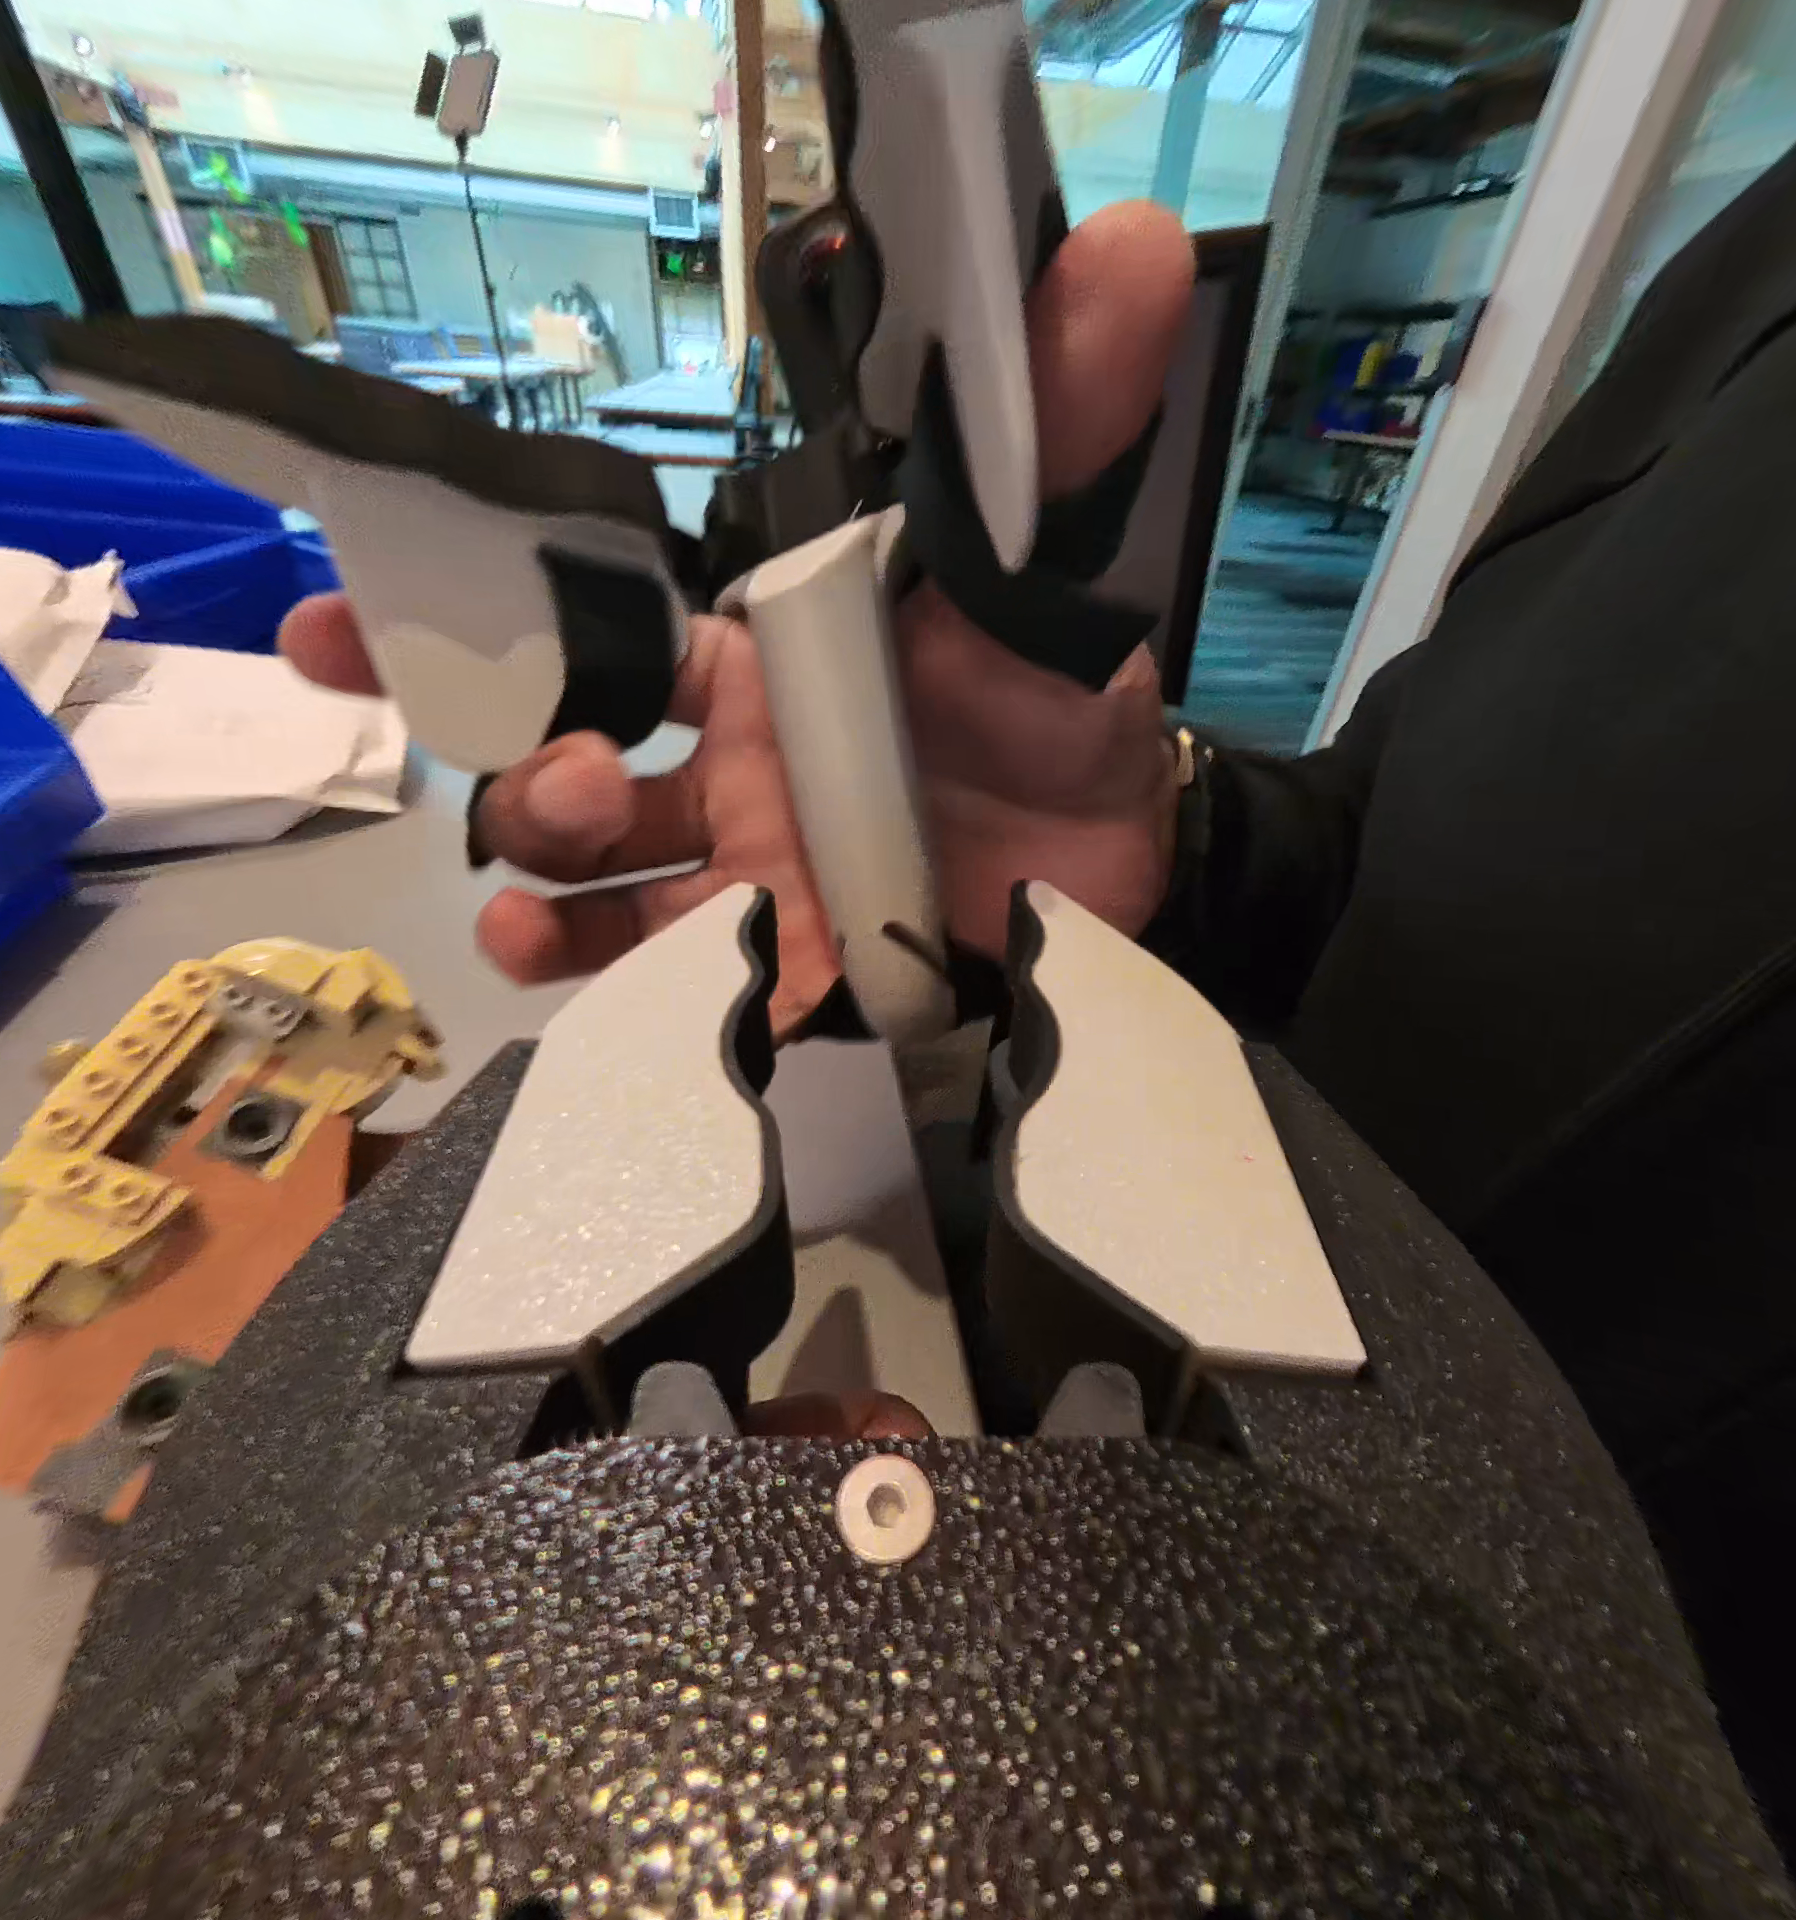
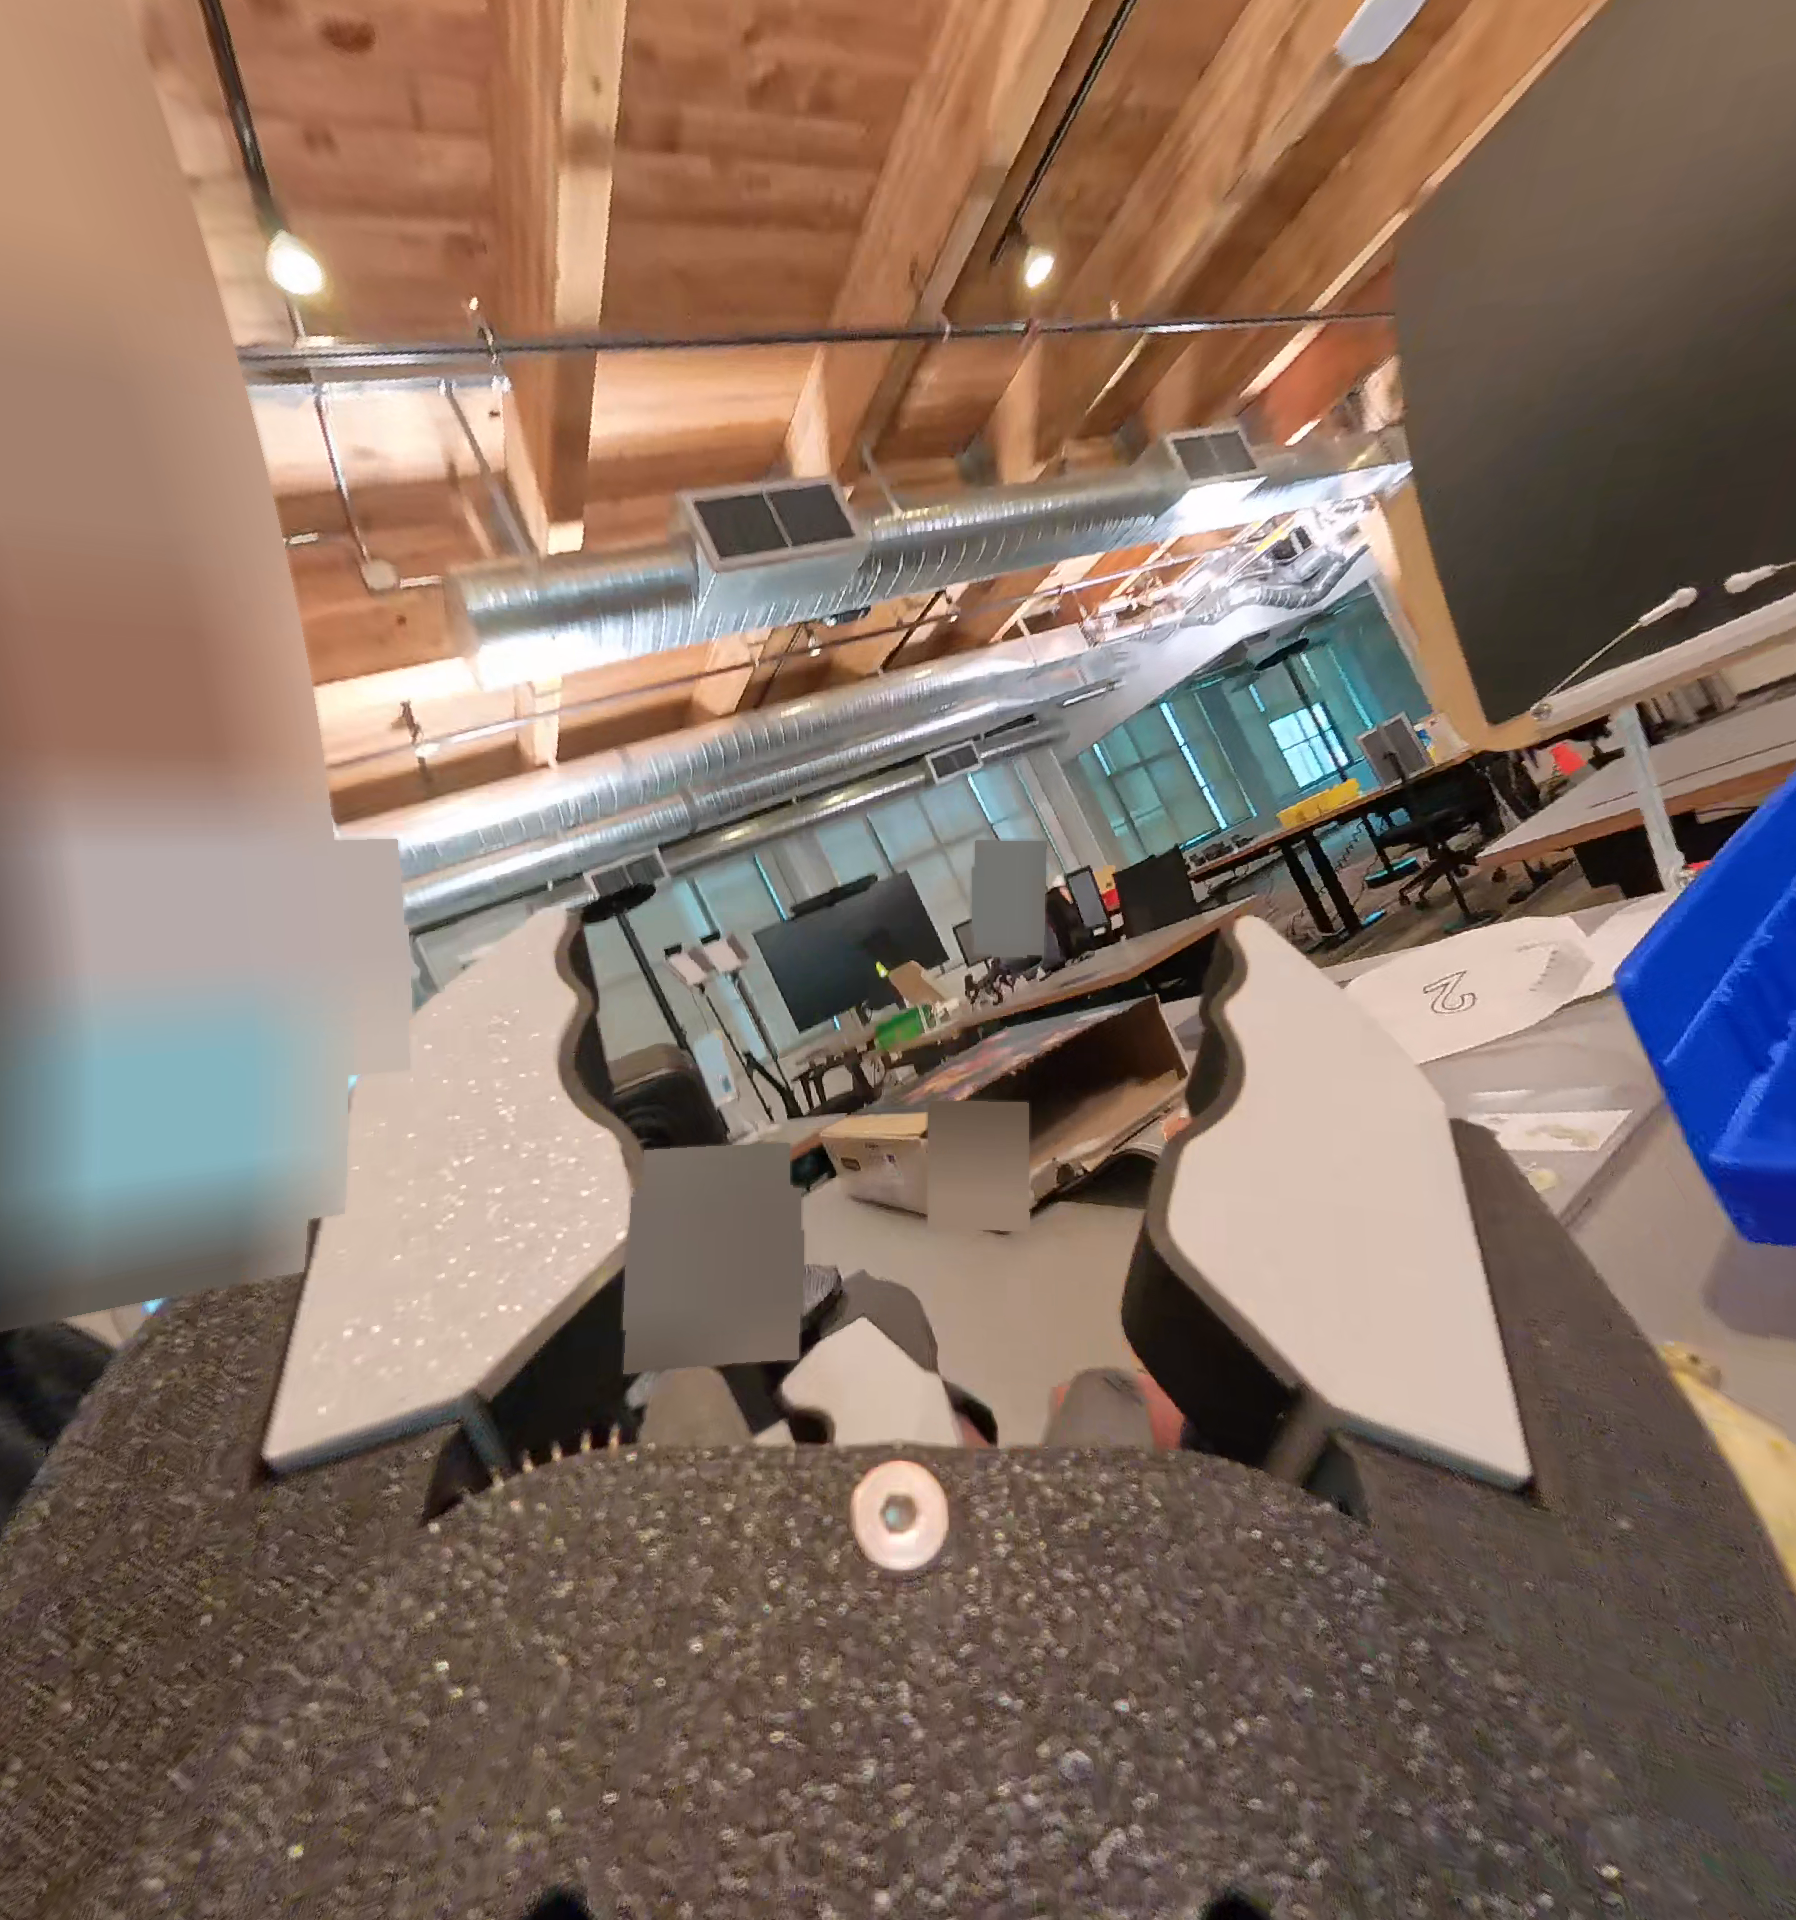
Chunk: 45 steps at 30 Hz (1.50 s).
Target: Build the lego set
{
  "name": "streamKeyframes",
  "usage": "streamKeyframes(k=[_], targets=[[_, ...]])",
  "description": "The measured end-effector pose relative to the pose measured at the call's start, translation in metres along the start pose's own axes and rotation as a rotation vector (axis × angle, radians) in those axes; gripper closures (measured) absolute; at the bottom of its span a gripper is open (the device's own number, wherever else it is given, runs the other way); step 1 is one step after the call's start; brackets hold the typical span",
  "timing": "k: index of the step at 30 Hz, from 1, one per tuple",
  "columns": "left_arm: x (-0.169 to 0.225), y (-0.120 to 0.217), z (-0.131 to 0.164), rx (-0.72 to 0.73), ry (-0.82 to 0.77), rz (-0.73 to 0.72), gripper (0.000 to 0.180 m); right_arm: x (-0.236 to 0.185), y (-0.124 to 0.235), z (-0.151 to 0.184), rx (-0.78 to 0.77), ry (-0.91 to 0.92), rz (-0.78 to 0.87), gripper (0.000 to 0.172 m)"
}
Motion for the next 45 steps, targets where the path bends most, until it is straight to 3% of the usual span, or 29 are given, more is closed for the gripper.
streamKeyframes(k=[6,9,13,20,23,25,29,33,36,39,45], targets=[[0.022,-0.007,0.007,-0.06,0.072,0.028,0.151,-0.028,-0.001,-0.005,0.076,0.031,0.014,0.053],[0.03,-0.004,0.002,0.009,0.186,0.136,0.155,-0.048,-0.006,-0.006,0.045,0.055,-0.035,0.05],[0.036,0.001,-0.003,0.056,0.215,0.225,0.156,-0.067,-0.016,-0.002,-0.021,0.082,-0.117,0.048],[0.037,0.004,-0.016,0.212,0.398,0.374,0.156,-0.087,-0.016,-0.015,0.044,0.114,-0.248,0.062],[0.024,0.011,-0.016,0.233,0.401,0.265,0.143,-0.078,-0.015,-0.011,0.1,0.294,-0.209,0.062],[0.012,0.025,-0.01,0.17,0.311,0.12,0.141,-0.07,-0.013,-0.007,0.115,0.44,-0.165,0.062],[-0.027,0.089,0.007,-0.012,0.147,-0.28,0.136,-0.05,-0.014,0.013,-0.033,0.588,-0.129,0.063],[-0.071,0.155,0.034,-0.306,0.06,-0.584,0.134,-0.027,-0.025,0.035,-0.133,0.563,-0.106,0.085],[-0.097,0.175,0.054,-0.512,0.064,-0.632,0.133,-0.009,-0.039,0.055,-0.26,0.591,-0.073,0.096],[-0.112,0.168,0.062,-0.586,0.108,-0.586,0.131,0.005,-0.049,0.071,-0.373,0.67,-0.03,0.097],[-0.127,0.147,0.071,-0.732,0.002,-0.549,0.128,0.023,-0.047,0.085,-0.513,0.692,-0.015,0.097]])
Point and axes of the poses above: each gripper's, where its closed fingertips meet, y back along the fingers, z out of its underside, x = y × z across the jaws, the point moved 4 cm from there along y, back along the fingers
